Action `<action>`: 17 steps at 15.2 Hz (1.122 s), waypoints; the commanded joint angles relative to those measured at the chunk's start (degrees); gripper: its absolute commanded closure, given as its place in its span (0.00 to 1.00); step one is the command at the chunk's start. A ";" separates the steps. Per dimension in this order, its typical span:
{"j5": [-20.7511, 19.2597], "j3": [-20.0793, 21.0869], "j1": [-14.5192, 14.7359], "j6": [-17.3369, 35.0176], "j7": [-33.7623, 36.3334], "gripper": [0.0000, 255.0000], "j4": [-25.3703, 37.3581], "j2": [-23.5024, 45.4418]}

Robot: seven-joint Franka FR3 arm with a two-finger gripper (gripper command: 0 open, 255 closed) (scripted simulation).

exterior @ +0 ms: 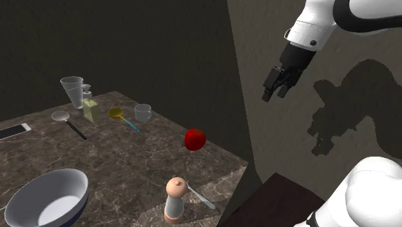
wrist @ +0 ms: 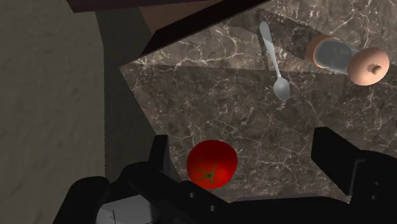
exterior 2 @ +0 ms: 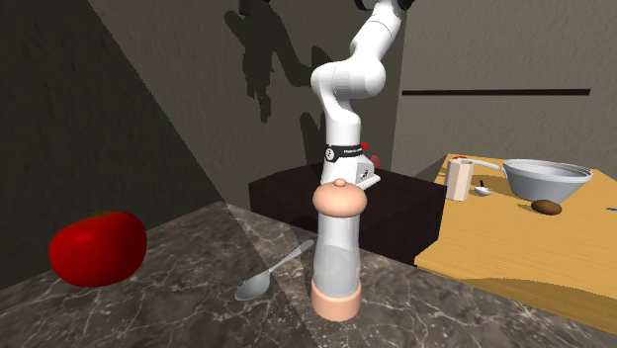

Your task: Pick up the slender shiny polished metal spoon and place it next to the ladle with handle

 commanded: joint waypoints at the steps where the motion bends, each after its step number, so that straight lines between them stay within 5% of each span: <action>1: 0.00 0.00 0.00 0.00 0.00 0.00 0.00 0.00; 17: 2.08 12.77 5.52 31.98 3.63 0.00 -19.73 10.86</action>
